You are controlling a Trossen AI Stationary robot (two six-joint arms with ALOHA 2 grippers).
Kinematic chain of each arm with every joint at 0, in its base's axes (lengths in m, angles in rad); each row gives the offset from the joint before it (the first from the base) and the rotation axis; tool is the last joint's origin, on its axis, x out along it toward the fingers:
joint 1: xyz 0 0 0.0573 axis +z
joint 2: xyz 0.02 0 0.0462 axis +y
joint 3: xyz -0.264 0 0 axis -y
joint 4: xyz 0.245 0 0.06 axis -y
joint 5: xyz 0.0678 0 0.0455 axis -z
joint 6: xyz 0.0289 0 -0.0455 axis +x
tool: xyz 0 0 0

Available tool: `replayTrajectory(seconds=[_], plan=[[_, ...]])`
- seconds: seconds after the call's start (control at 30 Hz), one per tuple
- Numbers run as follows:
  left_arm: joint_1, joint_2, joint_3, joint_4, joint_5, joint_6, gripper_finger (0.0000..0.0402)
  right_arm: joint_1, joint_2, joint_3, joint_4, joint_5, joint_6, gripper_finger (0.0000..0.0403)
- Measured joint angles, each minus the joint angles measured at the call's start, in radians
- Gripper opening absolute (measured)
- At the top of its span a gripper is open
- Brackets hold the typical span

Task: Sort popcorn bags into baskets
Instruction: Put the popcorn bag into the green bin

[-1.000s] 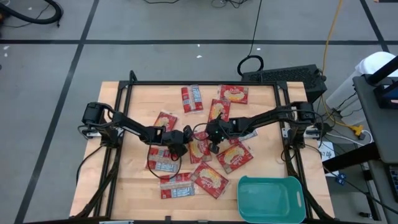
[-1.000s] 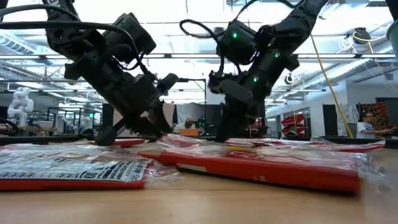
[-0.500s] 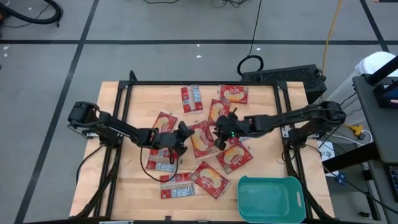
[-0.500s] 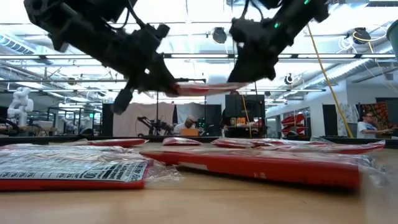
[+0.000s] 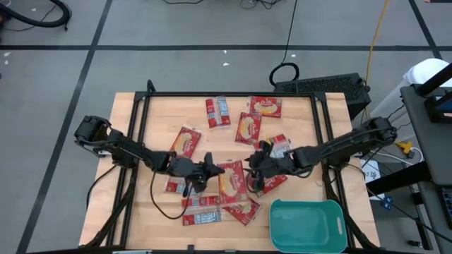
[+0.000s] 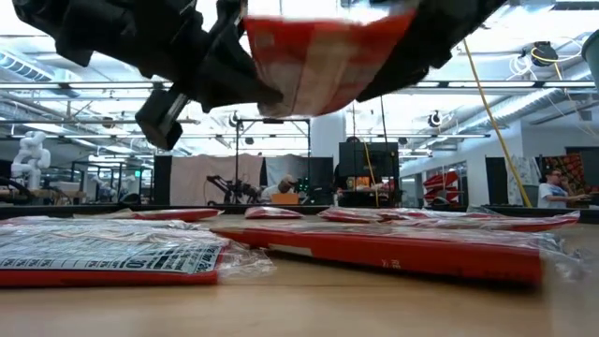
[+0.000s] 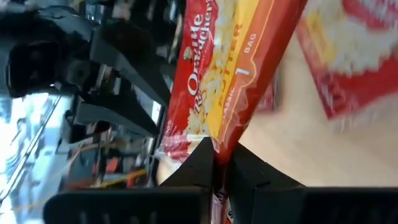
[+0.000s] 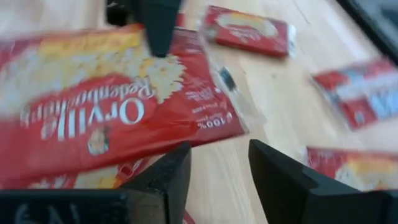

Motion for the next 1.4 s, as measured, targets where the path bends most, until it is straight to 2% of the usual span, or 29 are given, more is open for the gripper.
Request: replayTrajectory(seconds=[0.13,0.33,0.43,0.53,0.63,0.87,1.0,1.13,1.33,1.4], plan=[[0.024,0.0,0.0,0.008,0.111,-0.024,0.0017,0.044,-0.051,0.0,0.003,0.002,-0.11,0.0165],[0.075,0.0,0.001,0.055,0.201,-0.062,0.0019,0.11,-0.121,0.0,-0.048,0.007,-0.224,0.0172],[0.106,0.0,0.001,0.133,0.316,-0.106,0.0018,0.142,-0.124,0.0,-0.063,0.009,-0.299,0.0173],[0.129,0.004,0.002,0.189,0.414,-0.162,0.0017,0.183,-0.12,0.0,-0.048,0.108,-0.374,0.0173],[0.136,0.019,0.003,0.217,0.442,-0.177,0.0019,0.219,-0.118,0.0,0.004,0.185,-0.463,0.0173],[0.137,0.094,0.011,0.37,0.492,-0.198,0.002,0.231,-0.083,0.0,0.125,0.178,-0.607,0.017],[0.137,0.129,0.05,0.369,0.504,-0.204,0.0023,0.231,-0.055,0.0,0.236,0.173,-0.685,0.0163],[0.137,0.149,0.078,0.362,0.504,-0.213,0.0024,0.222,-0.041,0.0,0.253,0.102,-0.686,0.0132],[0.135,0.15,0.082,0.364,0.429,-0.289,0.0026,0.225,-0.042,0.0,0.245,0.106,-0.555,0.0031],[0.131,0.15,0.082,0.364,0.383,-0.342,0.0034,0.234,-0.051,0.002,0.228,0.117,-0.523,0.0014]])
